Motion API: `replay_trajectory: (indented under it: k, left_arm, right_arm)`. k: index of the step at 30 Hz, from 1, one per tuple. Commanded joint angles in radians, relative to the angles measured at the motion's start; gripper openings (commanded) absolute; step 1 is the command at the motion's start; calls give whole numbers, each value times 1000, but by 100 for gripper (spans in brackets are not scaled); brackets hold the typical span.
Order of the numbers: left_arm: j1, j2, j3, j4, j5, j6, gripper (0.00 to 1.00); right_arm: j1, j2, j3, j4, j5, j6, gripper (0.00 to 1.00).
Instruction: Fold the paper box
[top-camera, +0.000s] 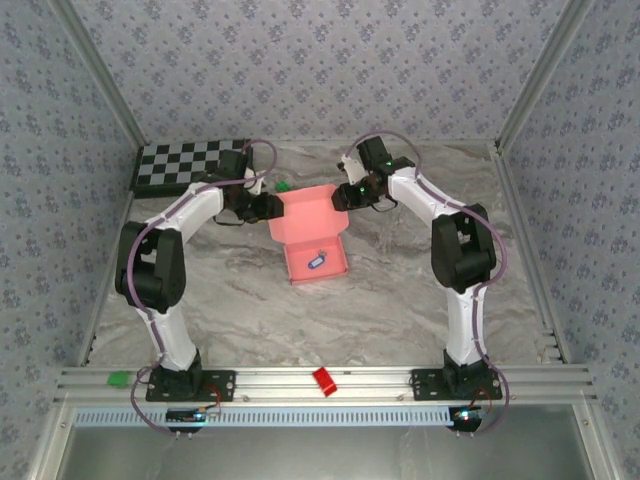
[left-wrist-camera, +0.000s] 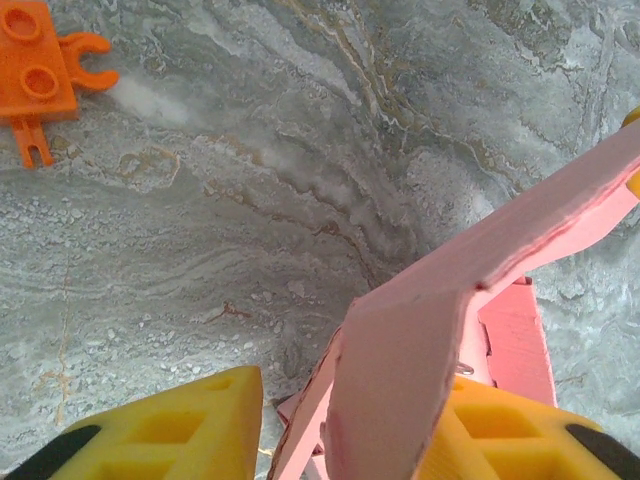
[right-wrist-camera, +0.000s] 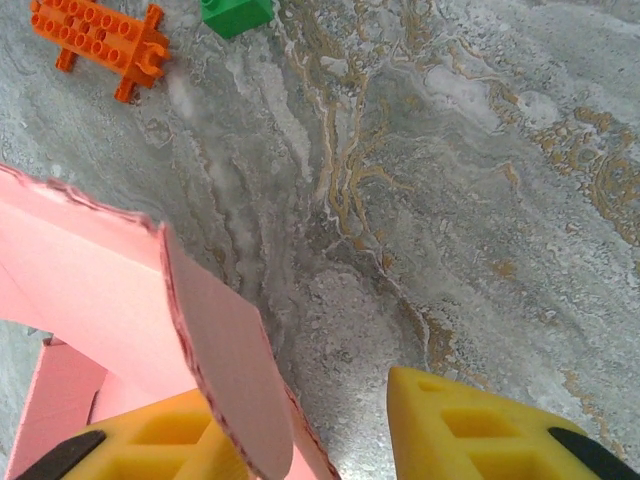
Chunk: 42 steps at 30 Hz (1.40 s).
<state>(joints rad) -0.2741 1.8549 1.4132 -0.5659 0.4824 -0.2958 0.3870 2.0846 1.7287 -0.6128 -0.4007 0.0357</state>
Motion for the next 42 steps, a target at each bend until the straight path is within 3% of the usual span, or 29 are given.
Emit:
replay_trajectory:
  k: [1,11,16,23,30,36,42]
  left_arm:
    - [6,4,42,-41,-2,23,39]
    - [6,0,47,-54,-14,23,33]
    - [6,1,50,-65,-20,24,28]
    - [3,-16,49,-57,-30,15,21]
    - [-16,-20,58,-24,-15,4,11]
    - [-34,-3,72,5,-17,1,13]
    - [-36,-3,53,79,5,-14,22]
  right_arm:
    - [7,6,33,-31,11,-17,36]
    - [16,-3,37,-37,39,-22,29]
    - [22,-6,37,-42,47,-25,26]
    - [32,-41,11,-31,93,-20,13]
    - [44,-110,-66,47,173,23,10]
    - [51,-164,-129,89,213,27,10]
    - [53,-178,-158,95,201,17,10]
